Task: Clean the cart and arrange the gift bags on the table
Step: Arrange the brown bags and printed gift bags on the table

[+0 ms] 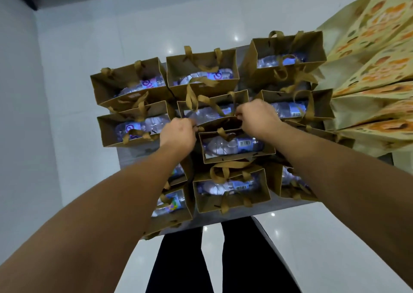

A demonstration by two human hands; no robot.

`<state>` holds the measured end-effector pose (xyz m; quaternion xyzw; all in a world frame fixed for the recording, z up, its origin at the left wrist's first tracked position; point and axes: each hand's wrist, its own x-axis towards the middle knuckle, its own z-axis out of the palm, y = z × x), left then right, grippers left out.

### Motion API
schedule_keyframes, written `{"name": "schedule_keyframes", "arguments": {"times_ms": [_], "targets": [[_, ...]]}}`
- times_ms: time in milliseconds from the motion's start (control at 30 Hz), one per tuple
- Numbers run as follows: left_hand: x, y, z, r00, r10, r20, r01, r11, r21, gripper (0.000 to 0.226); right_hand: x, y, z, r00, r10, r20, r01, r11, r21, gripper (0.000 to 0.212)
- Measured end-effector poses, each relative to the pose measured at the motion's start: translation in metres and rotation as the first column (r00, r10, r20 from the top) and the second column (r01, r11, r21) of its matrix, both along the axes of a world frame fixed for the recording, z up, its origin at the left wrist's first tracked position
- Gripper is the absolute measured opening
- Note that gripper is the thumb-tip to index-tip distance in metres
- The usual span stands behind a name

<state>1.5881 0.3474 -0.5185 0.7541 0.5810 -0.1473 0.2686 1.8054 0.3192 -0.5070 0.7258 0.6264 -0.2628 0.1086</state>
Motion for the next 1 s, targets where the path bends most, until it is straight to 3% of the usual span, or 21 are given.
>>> {"name": "schedule_keyframes", "arguments": {"times_ms": [167, 600, 733, 800, 933, 1000], "targets": [[0.007, 0.018, -0.002, 0.992, 0.107, 0.071, -0.107, 0.994, -0.010, 0.021, 0.004, 0.016, -0.003, 1.000, 0.010, -0.026, -0.009, 0.999, 0.049, 0.025], [0.010, 0.021, 0.001, 0.992, 0.100, 0.073, -0.101, 0.995, 0.002, 0.021, 0.003, 0.016, -0.010, 0.998, -0.050, -0.048, 0.053, 0.996, 0.073, 0.027], [0.007, 0.009, 0.002, 0.982, 0.148, 0.119, -0.155, 0.986, 0.056, 0.009, 0.005, -0.015, -0.006, 0.997, 0.009, -0.082, 0.013, 0.963, 0.270, 0.024], [0.005, -0.007, 0.003, 0.985, 0.077, 0.154, -0.098, 0.987, 0.131, 0.003, 0.012, -0.047, -0.001, 0.988, 0.116, -0.106, -0.079, 0.951, 0.300, 0.026], [0.002, -0.051, -0.001, 0.938, -0.189, 0.291, 0.138, 0.973, 0.188, 0.007, 0.024, -0.095, 0.000, 0.957, 0.269, -0.110, -0.273, 0.962, -0.027, 0.040], [0.006, -0.068, -0.006, 0.921, -0.256, 0.292, 0.207, 0.960, 0.190, 0.016, 0.026, -0.102, -0.006, 0.955, 0.282, -0.091, -0.291, 0.949, -0.122, 0.033]]}}
